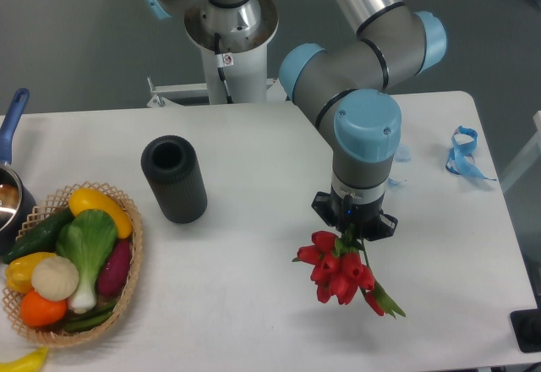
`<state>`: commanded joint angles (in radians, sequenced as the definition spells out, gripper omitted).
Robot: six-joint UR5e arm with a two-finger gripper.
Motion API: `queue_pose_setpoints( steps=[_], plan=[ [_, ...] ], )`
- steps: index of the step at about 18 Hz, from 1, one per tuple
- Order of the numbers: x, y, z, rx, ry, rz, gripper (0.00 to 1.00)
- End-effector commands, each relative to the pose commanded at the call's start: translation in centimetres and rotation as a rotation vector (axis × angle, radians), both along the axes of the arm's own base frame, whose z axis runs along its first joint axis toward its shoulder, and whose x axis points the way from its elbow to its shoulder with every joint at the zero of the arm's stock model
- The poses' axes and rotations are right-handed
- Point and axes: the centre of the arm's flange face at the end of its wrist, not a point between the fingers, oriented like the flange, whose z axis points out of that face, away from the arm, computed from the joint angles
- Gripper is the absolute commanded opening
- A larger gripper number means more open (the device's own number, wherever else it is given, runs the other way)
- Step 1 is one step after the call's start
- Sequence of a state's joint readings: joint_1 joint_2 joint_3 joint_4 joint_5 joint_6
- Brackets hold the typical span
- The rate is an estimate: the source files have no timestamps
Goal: Place the flowers on the table
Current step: 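Hold the red tulip bunch by the stems and begin lowering it, then lower the held tulips onto the table, blooms tipping toward the basket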
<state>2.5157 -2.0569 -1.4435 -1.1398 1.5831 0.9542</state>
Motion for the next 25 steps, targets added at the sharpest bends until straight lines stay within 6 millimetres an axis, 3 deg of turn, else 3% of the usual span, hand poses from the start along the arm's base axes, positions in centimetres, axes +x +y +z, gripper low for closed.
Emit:
queue_pose_setpoints(
  steps=[3,7,12,21,24,25],
  plan=[
    [-0.8,0.9,-0.6,0.0,0.0,-0.003,0.15],
    [-0.7,2.2,-3.3,-0.019,-0.028,-0.02,0.17],
    [0.0,3.0,-5.0,-0.031,-0.053,-0.017,0.32],
    [0.2,2.9,-5.6,-0.035,-0.064,-0.017,0.51],
    [0.2,2.9,-5.5,-0.034,-0.062,-0.017,0.74],
    [0.1,2.8,-5.5,-0.037,-0.061,-0.017,0.94]
  ],
)
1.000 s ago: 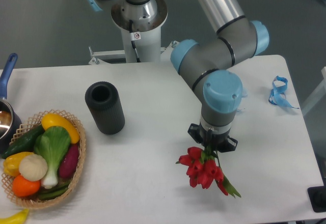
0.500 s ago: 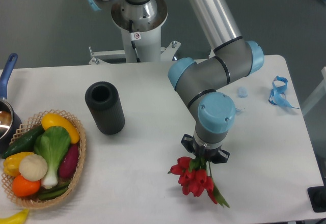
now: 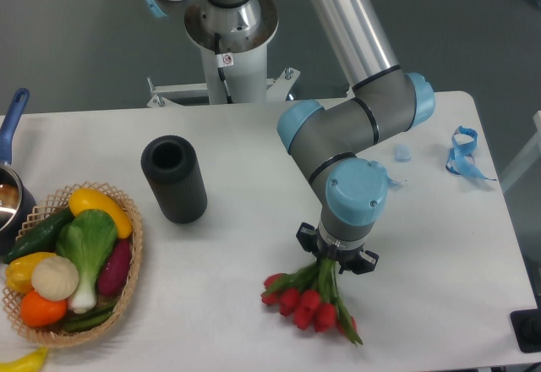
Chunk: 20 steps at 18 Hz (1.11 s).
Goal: Place the flowers on the table
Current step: 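Lower the held tulips onto the table, blooms tipping toward the basket, then open the gripper to release the tulip stems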
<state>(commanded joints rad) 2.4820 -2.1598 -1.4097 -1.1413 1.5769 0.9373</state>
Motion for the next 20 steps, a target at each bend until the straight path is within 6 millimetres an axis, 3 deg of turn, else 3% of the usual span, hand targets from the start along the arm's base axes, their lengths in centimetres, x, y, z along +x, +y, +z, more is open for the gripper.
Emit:
queue_pose_setpoints(
  steps=[1,7,11,14,17,20],
  plan=[
    [0.0,0.0,0.3,0.004,0.005,0.0,1.0],
    [0.0,-0.4,3.3,0.052,0.068,-0.005,1.0],
    [-0.9,-3.0,6.4,0.089,0.109,0.03,1.0],
    [-1.4,-4.4,6.2,0.08,0.108,0.021,1.0],
    [-2.2,-6.4,8.3,0.086,0.132,-0.066,1.0],
    [-3.6,-8.2,8.5,0.075,0.141,-0.078,1.0]
  ],
)
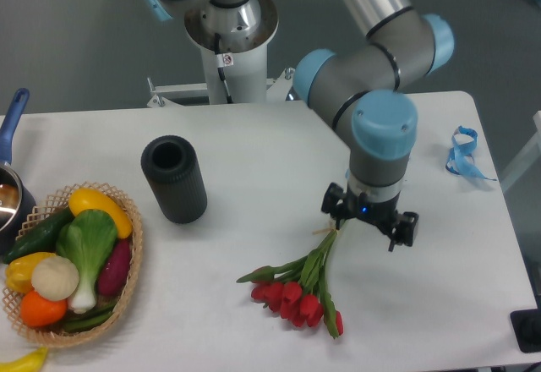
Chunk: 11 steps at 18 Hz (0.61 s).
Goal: Place the flowers on the table
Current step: 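Open the gripper to release the tulip stems, then raise the open gripper up and away from the tulips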
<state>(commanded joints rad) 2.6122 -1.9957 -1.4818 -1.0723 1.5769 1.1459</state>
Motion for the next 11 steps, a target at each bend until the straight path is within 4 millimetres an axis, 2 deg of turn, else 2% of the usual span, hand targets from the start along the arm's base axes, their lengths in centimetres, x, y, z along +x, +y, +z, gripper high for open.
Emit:
queue_pose_setpoints(
  steps=[3,11],
  plan=[
    [-0.62,-0.72,-0.04,-0.002,0.003,0.004,1.0],
    [-0.32,-0.65,-0.47,-0.005,-0.005,0.0,1.0]
  ],
)
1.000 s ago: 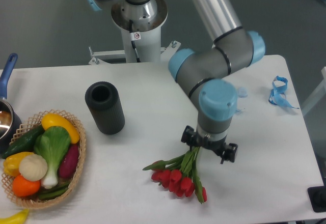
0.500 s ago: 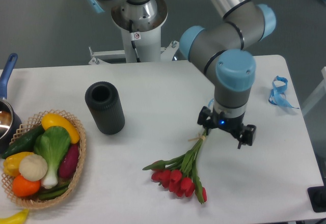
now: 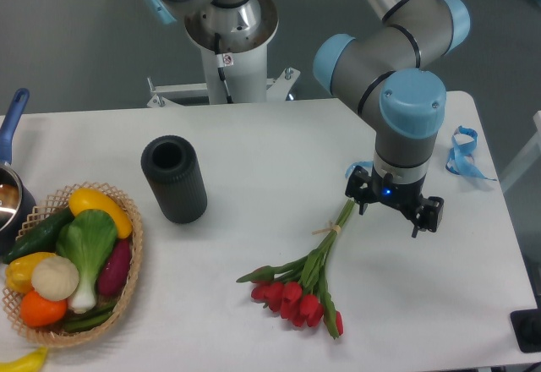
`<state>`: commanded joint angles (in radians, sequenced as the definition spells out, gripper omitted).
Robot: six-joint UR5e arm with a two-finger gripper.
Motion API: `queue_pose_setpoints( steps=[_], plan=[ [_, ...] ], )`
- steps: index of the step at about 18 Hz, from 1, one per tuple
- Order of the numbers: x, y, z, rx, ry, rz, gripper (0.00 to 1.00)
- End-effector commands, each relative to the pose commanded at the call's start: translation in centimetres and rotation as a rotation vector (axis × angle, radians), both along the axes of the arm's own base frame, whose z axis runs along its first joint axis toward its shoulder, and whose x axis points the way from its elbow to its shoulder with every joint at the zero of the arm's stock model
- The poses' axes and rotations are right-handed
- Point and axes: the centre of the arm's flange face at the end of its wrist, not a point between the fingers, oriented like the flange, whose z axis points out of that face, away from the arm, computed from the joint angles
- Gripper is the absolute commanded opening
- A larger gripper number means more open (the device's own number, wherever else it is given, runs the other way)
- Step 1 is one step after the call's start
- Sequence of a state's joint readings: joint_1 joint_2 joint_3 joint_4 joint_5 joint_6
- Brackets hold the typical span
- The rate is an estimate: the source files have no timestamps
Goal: Place the flowers on the table
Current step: 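Raise the open gripper up and away from the tulips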
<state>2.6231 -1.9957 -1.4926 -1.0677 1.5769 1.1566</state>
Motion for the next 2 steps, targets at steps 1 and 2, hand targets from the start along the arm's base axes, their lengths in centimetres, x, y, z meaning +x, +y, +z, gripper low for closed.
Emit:
queue_pose_setpoints(
  steps=[1,2],
  plan=[
    [0.0,0.0,0.0,0.0,0.0,0.002,1.0],
    [0.07,0.08,0.0,0.0,0.0,0.0,1.0]
  ],
)
